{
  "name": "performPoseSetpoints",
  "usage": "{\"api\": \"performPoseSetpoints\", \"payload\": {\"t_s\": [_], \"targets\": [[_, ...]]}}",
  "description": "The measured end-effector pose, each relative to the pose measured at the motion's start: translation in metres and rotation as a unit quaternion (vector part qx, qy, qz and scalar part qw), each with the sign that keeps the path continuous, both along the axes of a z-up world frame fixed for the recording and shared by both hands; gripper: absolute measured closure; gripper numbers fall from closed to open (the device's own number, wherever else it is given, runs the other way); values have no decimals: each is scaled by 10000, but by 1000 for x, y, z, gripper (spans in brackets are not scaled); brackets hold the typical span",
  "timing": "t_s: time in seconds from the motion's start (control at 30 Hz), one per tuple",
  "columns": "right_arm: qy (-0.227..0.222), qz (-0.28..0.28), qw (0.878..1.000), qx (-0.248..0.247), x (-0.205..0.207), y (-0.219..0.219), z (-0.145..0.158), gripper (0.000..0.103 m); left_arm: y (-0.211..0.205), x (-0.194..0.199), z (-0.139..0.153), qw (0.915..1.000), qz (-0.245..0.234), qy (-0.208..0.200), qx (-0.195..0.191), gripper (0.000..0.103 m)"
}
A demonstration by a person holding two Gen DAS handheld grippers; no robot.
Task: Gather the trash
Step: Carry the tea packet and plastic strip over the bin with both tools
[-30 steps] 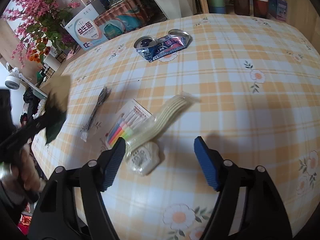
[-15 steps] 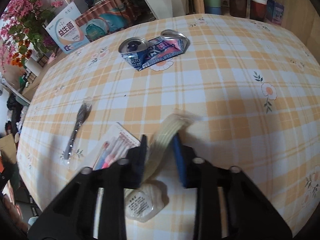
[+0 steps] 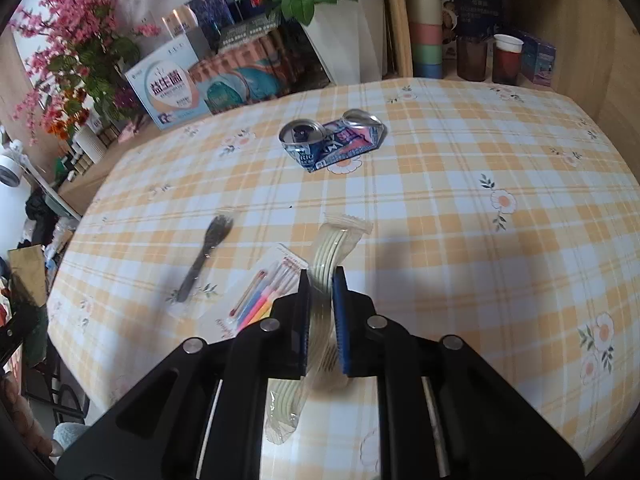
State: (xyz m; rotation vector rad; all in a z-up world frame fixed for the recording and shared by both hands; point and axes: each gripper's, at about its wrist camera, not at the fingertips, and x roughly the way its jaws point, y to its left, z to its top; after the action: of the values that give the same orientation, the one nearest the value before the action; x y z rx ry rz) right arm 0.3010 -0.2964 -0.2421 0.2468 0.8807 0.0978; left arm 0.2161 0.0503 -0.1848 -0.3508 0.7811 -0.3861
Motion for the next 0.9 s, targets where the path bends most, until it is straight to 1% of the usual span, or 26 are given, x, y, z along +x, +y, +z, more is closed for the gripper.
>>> {"api": "performPoseSetpoints", "payload": {"t_s": [0.1,0.23,0.47,0.73,0.9], "targets": [[-77,55,9998,178,-19,-5,12,89,-8,-9,10,9999,-101,-77,19,85],[-320,172,9992,191,-46,-7,34,89,-19,-28,22,9996,-214,-195,30,85],[-670,314,9971,154,-86,-8,64,89,-31,-64,34,9989,-334,-325,15,85],[-849,478,9951,187,-130,-4,77,89,-36,-103,45,9984,-361,-439,-35,85],[-935,622,9935,176,-157,3,81,89,-35,-128,54,9975,-358,-615,-34,85]]}}
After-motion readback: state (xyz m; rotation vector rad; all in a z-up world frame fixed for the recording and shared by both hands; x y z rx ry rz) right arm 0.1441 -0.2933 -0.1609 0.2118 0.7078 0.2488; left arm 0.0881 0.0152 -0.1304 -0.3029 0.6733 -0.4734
